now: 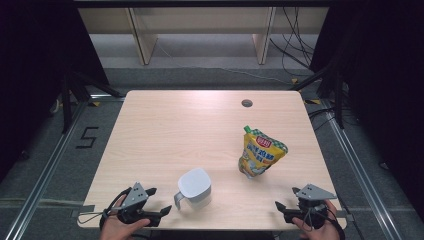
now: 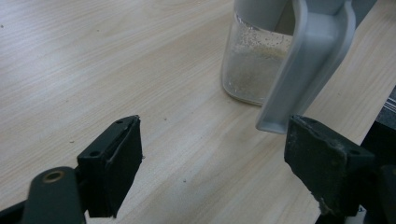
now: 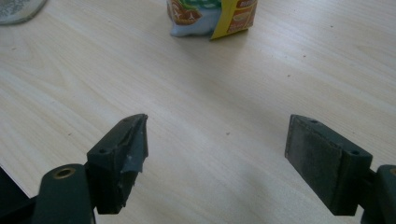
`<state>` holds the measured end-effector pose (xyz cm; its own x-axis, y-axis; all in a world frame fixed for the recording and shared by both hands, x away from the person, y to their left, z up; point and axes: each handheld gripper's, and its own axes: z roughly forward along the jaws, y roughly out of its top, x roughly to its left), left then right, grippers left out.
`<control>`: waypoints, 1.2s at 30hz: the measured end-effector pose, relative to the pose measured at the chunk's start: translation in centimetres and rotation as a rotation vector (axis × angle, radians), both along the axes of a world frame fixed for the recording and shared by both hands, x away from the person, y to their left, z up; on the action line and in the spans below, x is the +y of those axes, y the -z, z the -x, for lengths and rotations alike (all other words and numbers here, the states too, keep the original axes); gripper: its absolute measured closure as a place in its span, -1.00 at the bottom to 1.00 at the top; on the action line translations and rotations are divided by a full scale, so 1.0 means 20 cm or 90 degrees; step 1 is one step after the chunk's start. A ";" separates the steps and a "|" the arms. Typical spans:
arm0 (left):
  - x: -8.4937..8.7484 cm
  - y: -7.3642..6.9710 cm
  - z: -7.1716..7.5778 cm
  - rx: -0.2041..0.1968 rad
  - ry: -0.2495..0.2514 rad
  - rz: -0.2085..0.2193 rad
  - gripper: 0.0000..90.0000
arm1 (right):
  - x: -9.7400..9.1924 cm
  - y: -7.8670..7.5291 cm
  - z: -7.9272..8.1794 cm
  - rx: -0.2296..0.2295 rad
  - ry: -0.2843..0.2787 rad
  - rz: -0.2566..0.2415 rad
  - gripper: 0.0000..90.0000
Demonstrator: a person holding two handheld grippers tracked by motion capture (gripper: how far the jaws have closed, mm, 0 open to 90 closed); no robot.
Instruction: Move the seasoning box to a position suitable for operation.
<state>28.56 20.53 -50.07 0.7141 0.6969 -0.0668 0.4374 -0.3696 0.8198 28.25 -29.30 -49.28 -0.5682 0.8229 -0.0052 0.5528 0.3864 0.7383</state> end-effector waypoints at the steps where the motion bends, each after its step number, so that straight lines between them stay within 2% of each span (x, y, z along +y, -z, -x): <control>1: 0.00 0.00 0.00 0.001 -0.002 0.001 -0.58 | 0.00 0.00 0.00 0.000 -0.002 0.000 -0.50; 3: 0.00 0.00 0.00 0.001 -0.001 0.004 -0.58 | 0.00 0.00 0.00 0.001 0.008 -0.003 -0.50; 4: 0.00 0.00 0.00 0.003 -0.004 0.008 -0.58 | 0.00 0.00 0.00 -0.011 0.003 0.005 -0.50; 5: 0.00 0.00 0.00 0.002 -0.003 0.005 -0.58 | 0.00 0.00 0.00 0.002 0.006 -0.002 -0.50; 6: 0.00 0.00 0.00 0.002 -0.003 0.005 -0.58 | 0.00 0.00 0.00 0.002 0.006 -0.002 -0.50; 7: 0.01 0.00 0.00 0.002 -0.001 -0.010 -0.58 | 0.00 0.00 0.00 0.002 0.004 0.000 -0.50; 8: 0.00 0.00 0.00 0.011 -0.009 0.010 -0.58 | 0.00 0.00 0.00 0.003 0.004 -0.001 -0.50; 9: 0.00 0.00 0.00 0.011 -0.009 0.010 -0.58 | 0.00 0.00 0.00 0.002 0.005 -0.001 -0.50; 10: -0.01 0.00 0.00 0.010 -0.009 0.008 -0.58 | -0.01 0.00 -0.01 -0.019 0.002 0.007 -0.50; 11: -0.01 0.00 0.01 0.015 -0.006 0.021 -0.57 | 0.00 0.00 0.00 -0.010 0.002 0.002 -0.50; 13: -0.03 -0.01 0.01 0.013 0.001 0.026 -0.57 | -0.01 0.01 -0.01 -0.011 -0.001 0.001 -0.50; 14: -0.03 -0.01 0.01 0.003 0.008 0.030 -0.56 | 0.00 0.00 0.00 0.003 0.013 -0.005 -0.50; 15: -0.04 -0.01 0.02 0.011 0.003 0.038 -0.56 | 0.00 0.00 0.00 0.005 0.011 -0.009 -0.50; 16: -0.04 -0.02 0.02 0.011 0.010 0.028 -0.55 | -0.01 0.00 -0.01 -0.007 0.007 -0.001 -0.50; 17: -0.05 -0.02 0.02 0.015 0.007 0.038 -0.54 | -0.01 0.00 -0.01 -0.003 0.003 -0.004 -0.50; 18: -0.05 -0.02 0.02 0.014 0.009 0.036 -0.52 | -0.01 0.00 -0.01 0.000 0.007 -0.004 -0.50; 20: -0.06 -0.02 0.03 0.011 0.021 0.041 -0.38 | -0.01 0.00 -0.01 0.001 0.007 -0.007 -0.50; 22: -0.07 -0.02 0.03 0.011 0.029 0.034 -0.34 | -0.01 0.00 -0.01 0.002 0.007 -0.007 -0.50; 23: -0.08 -0.02 0.03 0.009 0.031 0.046 -0.34 | -0.01 0.00 -0.01 0.000 0.004 -0.005 -0.50; 27: -0.10 -0.03 0.04 0.007 0.055 0.040 -0.17 | -0.01 0.00 0.00 0.001 0.008 -0.010 -0.50; 28: -0.12 -0.03 0.05 0.000 0.059 0.050 -0.15 | 0.00 0.00 0.00 -0.001 0.013 -0.005 -0.50; 29: -0.12 -0.04 0.05 -0.002 0.061 0.042 -0.13 | -0.01 0.00 -0.01 -0.013 0.009 0.002 -0.50; 32: -0.14 -0.04 0.04 -0.011 0.064 0.041 -0.04 | -0.01 0.00 -0.01 -0.002 0.001 -0.005 -0.50; 33: -0.14 -0.04 0.03 -0.022 0.073 0.034 0.02 | -0.01 0.00 -0.01 -0.002 0.000 -0.004 -0.50; 34: -0.15 -0.04 0.03 -0.015 0.060 0.036 0.08 | -0.01 0.00 -0.01 -0.001 0.002 -0.004 -0.50; 36: -0.15 -0.04 0.03 -0.009 0.068 0.043 0.18 | 0.00 0.00 -0.01 0.002 0.003 -0.005 -0.50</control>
<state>28.04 17.48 -49.35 0.7852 0.6112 -0.1000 0.3862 -0.3570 0.8505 28.40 -29.39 -49.36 -0.5645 0.8254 0.0024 0.5568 0.3786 0.7393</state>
